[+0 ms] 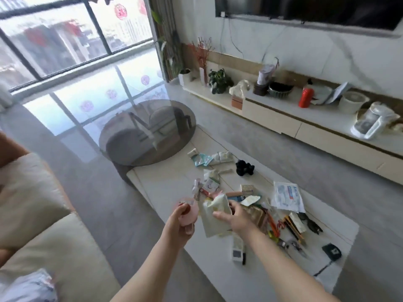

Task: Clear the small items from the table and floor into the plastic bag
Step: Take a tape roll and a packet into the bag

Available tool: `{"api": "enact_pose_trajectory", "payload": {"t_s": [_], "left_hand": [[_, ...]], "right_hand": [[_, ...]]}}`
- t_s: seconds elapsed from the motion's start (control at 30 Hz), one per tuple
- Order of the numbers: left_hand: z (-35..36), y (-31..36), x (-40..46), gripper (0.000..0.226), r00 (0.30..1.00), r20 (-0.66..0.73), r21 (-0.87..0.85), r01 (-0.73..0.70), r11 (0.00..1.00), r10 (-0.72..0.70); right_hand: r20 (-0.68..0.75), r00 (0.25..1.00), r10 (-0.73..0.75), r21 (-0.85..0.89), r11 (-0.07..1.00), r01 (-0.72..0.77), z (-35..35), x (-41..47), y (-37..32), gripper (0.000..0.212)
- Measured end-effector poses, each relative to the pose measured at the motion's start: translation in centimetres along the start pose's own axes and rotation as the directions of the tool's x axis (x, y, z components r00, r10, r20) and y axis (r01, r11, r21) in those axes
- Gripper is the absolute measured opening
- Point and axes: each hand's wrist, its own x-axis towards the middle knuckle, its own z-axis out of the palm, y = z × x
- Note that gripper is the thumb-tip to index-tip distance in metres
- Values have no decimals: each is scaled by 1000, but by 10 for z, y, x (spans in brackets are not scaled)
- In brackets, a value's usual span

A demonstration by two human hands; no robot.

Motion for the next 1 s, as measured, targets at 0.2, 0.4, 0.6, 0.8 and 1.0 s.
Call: {"api": "enact_pose_trajectory", "payload": {"t_s": [0.2,0.4,0.6,0.8,1.0], "left_hand": [[-64,81,-33,17,984,15,-109,-174,979,177],[-144,155,-78,19,954,-189,-153,-263,953,233],[-233,203,-114,10,906,-319,-196,-351,916,279],[-309,218,-141,12,858,-425,-279,-428,859,290],[-354,203,-167,13,772,-570,-315,-522,793,282]], "right_hand": [[151,987,-60,-105,992,76,100,8,-43,45],[294,954,-63,-168,979,117,215,12,-61,29],[401,915,-45,-252,955,157,327,13,-55,33],[522,853,28,-343,922,179,413,8,-44,45],[623,773,119,-447,865,227,468,3,-29,56]]}}
